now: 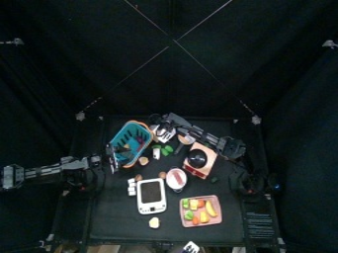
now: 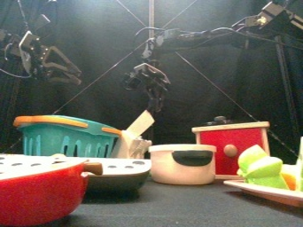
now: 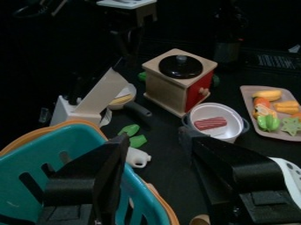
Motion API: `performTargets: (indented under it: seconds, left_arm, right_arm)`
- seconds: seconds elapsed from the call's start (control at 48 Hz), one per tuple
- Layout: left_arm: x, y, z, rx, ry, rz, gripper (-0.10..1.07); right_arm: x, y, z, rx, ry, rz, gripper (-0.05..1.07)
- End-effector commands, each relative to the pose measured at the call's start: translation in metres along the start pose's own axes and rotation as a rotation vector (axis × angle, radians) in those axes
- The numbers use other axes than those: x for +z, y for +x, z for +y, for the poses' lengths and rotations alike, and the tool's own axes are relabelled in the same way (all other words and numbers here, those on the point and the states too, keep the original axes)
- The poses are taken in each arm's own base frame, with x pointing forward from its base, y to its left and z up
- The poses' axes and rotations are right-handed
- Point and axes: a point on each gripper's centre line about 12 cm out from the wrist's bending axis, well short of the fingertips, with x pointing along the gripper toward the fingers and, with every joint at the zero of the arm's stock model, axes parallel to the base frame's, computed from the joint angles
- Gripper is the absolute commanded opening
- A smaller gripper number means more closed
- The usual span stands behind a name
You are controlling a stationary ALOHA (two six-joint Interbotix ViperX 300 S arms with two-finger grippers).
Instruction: Put cleaver back in holder
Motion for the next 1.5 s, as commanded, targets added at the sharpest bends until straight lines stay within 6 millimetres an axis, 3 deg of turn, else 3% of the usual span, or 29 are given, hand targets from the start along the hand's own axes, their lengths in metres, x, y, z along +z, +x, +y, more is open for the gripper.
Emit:
performTargets:
  seconds: [0.0, 0.354, 0.646, 1.021, 1.479]
  left_arm:
    - [0.007, 0.001, 0.001, 0.004, 0.003, -0.018, 0.86]
    - [0.007, 0.001, 0.002, 0.007, 0.002, -0.018, 0.86]
    - [0.006, 0.001, 0.002, 0.007, 0.002, -0.017, 0.86]
    - [0.006, 0.001, 0.002, 0.007, 0.002, -0.017, 0.86]
    - [0.006, 0.001, 0.002, 0.007, 0.002, -0.015, 0.86]
  right_arm:
    - [-0.006, -0.020, -0.001, 0.010, -0.003, -0.039, 0.42]
    - [-0.003, -0.028, -0.004, -0.016, 0.001, -0.075, 0.43]
    - [-0.003, -0.029, -0.004, -0.018, 0.001, -0.080, 0.58]
    - [0.005, -0.043, -0.010, -0.076, 0.015, -0.154, 0.58]
    - [0.022, -0.040, -0.005, -0.062, 0.004, -0.200, 0.60]
